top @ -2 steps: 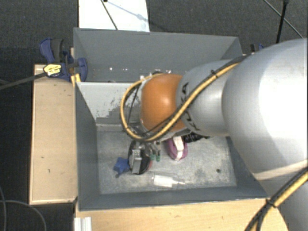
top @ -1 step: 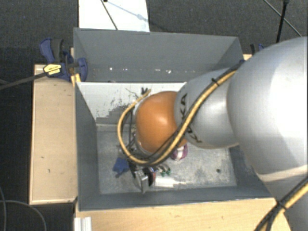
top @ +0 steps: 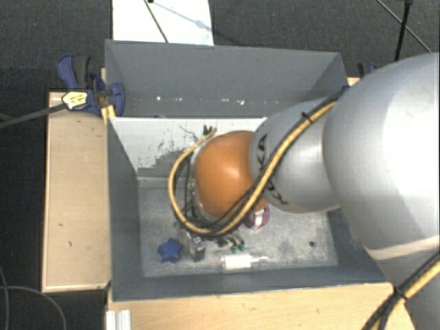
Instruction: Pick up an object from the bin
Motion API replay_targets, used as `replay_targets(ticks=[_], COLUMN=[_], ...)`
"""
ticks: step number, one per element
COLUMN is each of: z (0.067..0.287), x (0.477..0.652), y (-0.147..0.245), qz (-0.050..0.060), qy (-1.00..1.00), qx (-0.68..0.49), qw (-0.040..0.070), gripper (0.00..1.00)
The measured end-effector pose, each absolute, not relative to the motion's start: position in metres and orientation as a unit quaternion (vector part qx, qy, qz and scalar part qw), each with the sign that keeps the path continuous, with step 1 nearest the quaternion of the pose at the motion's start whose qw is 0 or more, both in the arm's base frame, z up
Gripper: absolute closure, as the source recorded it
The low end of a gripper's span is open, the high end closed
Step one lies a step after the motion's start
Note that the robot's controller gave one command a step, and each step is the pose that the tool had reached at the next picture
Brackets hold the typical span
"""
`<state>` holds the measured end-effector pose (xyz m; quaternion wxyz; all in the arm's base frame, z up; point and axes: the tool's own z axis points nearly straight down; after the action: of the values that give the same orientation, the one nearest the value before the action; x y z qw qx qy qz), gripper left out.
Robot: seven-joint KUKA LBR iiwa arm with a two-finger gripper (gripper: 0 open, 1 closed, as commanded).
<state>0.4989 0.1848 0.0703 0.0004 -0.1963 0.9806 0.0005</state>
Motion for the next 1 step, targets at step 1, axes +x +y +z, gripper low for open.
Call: replay_targets(ticks=[1], z=[0.0703], x=[0.4989], y=[0.1848], qz=[0.000], qy=[0.981], qx=[-0.195], qw=[0.000], gripper=[0.00])
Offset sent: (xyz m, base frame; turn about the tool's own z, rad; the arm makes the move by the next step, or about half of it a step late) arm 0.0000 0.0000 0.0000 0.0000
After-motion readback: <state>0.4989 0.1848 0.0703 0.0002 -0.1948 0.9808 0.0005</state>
